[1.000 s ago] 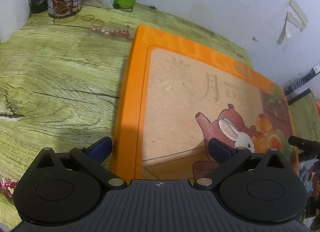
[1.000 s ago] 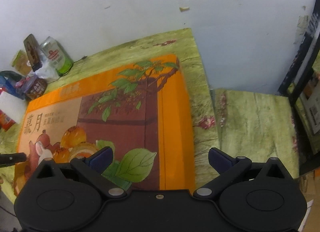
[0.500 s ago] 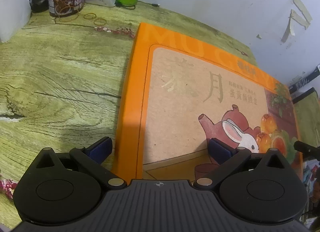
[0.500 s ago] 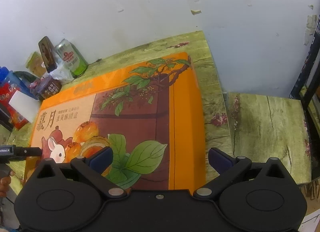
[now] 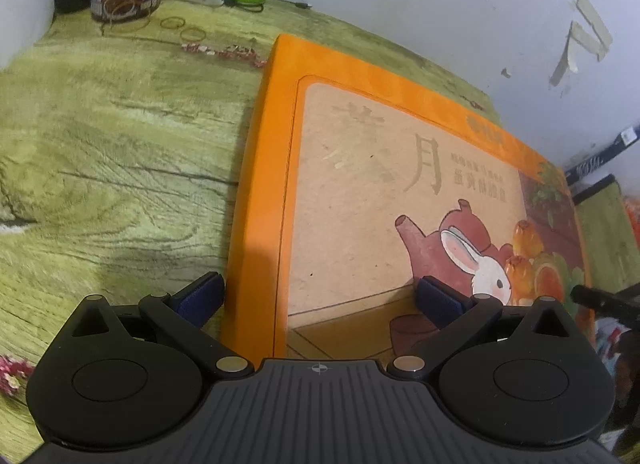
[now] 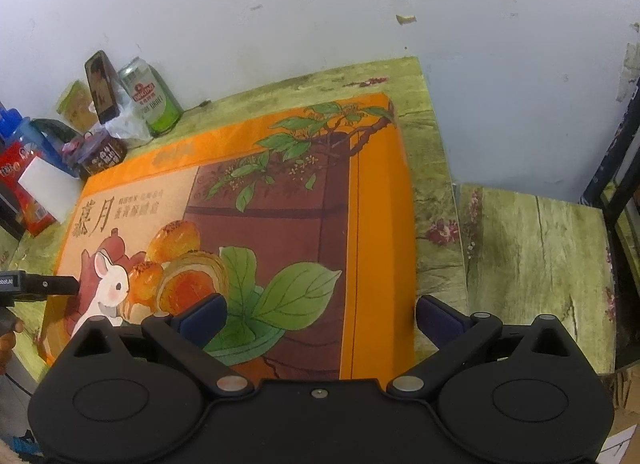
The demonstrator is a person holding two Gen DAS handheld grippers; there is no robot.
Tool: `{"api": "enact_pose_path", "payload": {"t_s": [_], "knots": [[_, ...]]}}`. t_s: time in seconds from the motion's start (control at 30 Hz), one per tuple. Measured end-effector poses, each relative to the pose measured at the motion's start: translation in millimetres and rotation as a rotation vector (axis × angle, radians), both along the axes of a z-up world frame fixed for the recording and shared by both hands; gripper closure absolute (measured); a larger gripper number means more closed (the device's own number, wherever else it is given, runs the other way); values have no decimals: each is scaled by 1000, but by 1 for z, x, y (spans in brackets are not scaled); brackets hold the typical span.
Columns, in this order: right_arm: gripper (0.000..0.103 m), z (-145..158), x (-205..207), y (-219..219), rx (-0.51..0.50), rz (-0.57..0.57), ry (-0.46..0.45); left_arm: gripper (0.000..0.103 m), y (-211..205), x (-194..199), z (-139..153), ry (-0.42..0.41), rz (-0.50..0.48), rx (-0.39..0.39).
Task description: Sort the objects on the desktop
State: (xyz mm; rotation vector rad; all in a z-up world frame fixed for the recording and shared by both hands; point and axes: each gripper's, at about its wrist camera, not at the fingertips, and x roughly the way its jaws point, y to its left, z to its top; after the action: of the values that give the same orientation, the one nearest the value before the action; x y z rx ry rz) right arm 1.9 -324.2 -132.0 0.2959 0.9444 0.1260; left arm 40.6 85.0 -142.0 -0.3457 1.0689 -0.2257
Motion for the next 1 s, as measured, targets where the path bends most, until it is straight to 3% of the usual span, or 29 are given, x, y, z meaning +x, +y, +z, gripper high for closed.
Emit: {"api": "enact_pose_path", "payload": {"t_s": [0.57,1.0], "knots": [[0,-7,5,2,-6,-7,12,0,6,2,-9,-13,3,-62],[1,-5,6,5,-14,-12,19,0,2,4,-2,22,8,-53]]}}
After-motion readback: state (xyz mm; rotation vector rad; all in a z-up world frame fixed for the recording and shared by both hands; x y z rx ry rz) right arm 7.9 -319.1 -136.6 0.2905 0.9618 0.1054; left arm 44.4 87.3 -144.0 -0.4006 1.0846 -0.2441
